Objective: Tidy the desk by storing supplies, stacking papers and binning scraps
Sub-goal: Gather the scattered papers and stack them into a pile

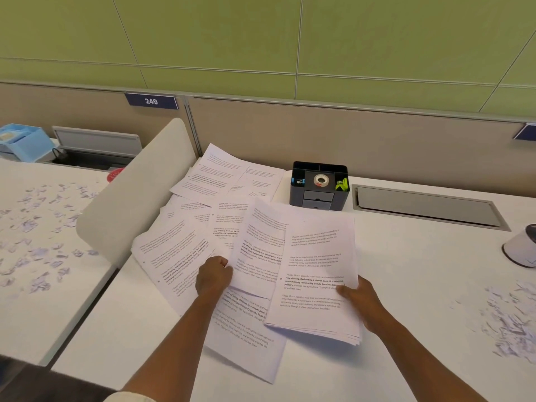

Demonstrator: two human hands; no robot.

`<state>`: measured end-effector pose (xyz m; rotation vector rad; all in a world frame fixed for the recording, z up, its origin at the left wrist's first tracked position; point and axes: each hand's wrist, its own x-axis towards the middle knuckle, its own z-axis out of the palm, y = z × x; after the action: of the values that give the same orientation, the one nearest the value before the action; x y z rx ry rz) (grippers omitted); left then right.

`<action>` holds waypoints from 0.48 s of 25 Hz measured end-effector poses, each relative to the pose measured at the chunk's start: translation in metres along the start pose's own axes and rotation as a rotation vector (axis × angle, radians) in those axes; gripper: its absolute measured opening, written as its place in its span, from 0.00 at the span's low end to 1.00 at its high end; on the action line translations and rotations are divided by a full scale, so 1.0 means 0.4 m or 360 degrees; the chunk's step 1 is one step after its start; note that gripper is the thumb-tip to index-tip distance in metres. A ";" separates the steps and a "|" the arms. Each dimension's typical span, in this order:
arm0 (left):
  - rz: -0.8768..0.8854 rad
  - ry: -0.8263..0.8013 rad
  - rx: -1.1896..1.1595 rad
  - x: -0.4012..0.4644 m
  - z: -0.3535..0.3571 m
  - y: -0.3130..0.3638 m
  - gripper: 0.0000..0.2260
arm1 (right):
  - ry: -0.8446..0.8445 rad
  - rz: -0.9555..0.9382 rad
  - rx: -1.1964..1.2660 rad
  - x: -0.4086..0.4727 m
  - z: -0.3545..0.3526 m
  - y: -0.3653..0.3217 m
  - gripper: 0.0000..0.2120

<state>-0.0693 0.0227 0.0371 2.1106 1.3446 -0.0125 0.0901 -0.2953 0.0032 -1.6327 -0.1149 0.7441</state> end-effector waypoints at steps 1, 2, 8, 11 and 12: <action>0.0011 0.0023 0.0001 0.003 0.004 0.000 0.04 | 0.0004 -0.0006 -0.0002 0.002 0.001 -0.002 0.13; 0.0016 0.0048 -0.0022 0.007 0.006 0.000 0.07 | 0.0010 -0.0011 -0.0001 0.003 0.002 -0.004 0.13; -0.0271 0.0157 -0.0565 0.023 0.010 -0.050 0.15 | 0.0022 -0.0047 0.0010 0.016 0.008 -0.010 0.14; -0.0470 0.0273 -0.0766 0.014 0.007 -0.099 0.14 | -0.0007 -0.0062 -0.0012 0.028 0.024 -0.015 0.14; -0.0519 0.0297 -0.0807 0.011 0.004 -0.113 0.15 | -0.0016 -0.0064 -0.0017 0.032 0.032 -0.017 0.14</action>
<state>-0.1038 0.0383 0.0118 1.4866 1.5902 0.3603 0.0958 -0.2767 0.0042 -1.6321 -0.1586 0.7225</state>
